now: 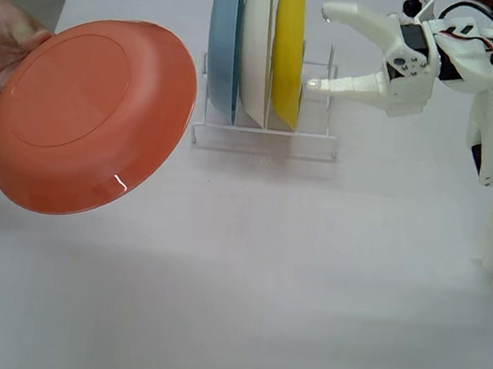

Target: Please take one of the plates.

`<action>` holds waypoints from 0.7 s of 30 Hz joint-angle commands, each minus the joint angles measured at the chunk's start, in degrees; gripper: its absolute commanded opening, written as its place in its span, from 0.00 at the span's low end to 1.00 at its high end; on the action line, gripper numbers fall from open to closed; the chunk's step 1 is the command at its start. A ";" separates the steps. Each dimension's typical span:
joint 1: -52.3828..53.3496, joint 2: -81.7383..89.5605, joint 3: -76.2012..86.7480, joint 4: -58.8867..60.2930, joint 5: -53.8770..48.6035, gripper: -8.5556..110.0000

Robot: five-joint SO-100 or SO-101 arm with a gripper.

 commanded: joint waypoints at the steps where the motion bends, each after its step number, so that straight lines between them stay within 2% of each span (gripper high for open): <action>1: 1.49 5.71 -2.02 2.90 -1.14 0.54; 11: 9.58 15.29 -2.02 19.86 1.93 0.55; 15: 14.24 17.58 -1.76 20.65 -2.90 0.50; 18: 16.87 18.19 -1.93 19.86 -6.77 0.52; 21: 16.87 19.95 -1.93 18.63 -5.89 0.52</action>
